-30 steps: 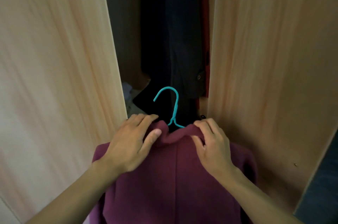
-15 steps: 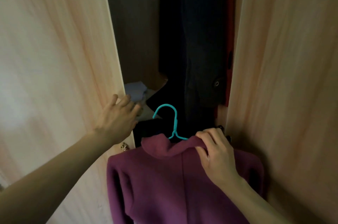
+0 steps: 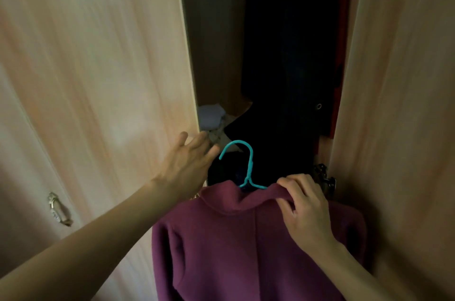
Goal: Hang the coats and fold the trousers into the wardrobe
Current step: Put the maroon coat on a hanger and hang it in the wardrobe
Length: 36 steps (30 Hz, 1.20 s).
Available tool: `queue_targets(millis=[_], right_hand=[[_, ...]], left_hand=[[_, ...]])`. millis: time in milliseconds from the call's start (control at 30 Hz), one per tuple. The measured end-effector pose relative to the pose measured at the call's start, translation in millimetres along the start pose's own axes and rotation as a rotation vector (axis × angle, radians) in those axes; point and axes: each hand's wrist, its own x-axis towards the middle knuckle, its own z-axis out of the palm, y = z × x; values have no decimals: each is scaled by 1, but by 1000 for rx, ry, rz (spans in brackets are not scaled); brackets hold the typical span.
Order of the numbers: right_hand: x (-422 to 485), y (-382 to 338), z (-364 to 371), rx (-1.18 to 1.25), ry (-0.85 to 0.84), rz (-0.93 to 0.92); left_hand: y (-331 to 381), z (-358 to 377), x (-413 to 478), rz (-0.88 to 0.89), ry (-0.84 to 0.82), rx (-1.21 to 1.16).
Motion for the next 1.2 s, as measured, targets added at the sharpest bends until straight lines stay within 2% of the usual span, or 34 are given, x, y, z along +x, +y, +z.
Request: queue_targets(millis=[267, 600, 967, 1200], right_hand=[[-22, -55, -38, 15, 8, 0], [-59, -125, -86, 0, -12, 5], [-76, -196, -88, 100, -44, -69], [-67, -234, -77, 231, -34, -107]], left_hand=[[-2, -28, -75, 55, 135, -79], [-5, -72, -177, 29, 177, -154], [-16, -92, -308, -167, 93, -148], [-37, -95, -360, -305, 46, -89]])
